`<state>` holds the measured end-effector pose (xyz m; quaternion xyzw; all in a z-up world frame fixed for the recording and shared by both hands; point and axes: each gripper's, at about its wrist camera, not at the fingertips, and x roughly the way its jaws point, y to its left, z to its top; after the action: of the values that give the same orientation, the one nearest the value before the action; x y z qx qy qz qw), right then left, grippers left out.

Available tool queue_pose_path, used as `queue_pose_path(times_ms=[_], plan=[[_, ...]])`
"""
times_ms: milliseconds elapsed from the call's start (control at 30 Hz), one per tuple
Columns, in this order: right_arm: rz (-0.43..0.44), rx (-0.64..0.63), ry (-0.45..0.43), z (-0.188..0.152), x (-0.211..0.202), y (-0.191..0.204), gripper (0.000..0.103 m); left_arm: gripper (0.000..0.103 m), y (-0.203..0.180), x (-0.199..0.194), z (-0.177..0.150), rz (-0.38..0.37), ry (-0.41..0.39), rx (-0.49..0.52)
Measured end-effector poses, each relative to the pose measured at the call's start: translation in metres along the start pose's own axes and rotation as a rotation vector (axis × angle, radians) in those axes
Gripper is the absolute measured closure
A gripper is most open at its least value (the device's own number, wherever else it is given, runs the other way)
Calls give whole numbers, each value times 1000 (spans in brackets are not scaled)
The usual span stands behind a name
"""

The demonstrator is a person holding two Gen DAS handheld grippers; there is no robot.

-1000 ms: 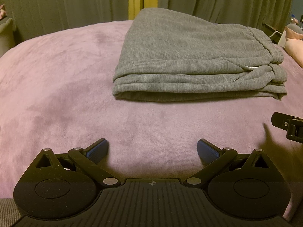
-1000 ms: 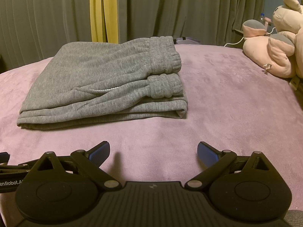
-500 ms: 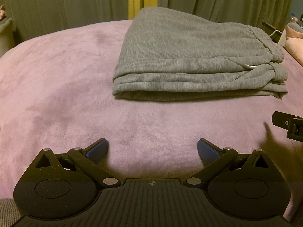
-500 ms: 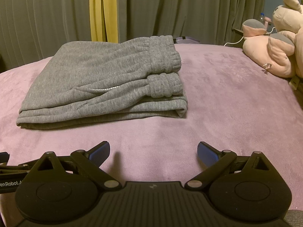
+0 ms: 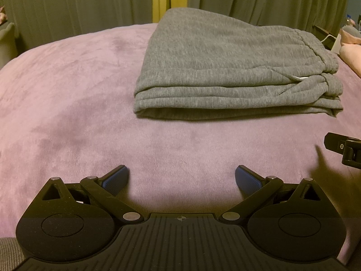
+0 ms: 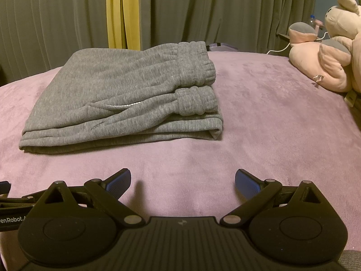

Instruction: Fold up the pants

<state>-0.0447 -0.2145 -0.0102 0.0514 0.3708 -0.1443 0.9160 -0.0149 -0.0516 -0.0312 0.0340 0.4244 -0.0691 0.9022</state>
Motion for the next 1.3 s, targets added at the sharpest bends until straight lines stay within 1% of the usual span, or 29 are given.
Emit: queue_pose_path(times_ms=[1300], plan=[[-7, -5, 15, -2, 4, 1, 4, 0, 0, 2, -2, -2, 5, 2]])
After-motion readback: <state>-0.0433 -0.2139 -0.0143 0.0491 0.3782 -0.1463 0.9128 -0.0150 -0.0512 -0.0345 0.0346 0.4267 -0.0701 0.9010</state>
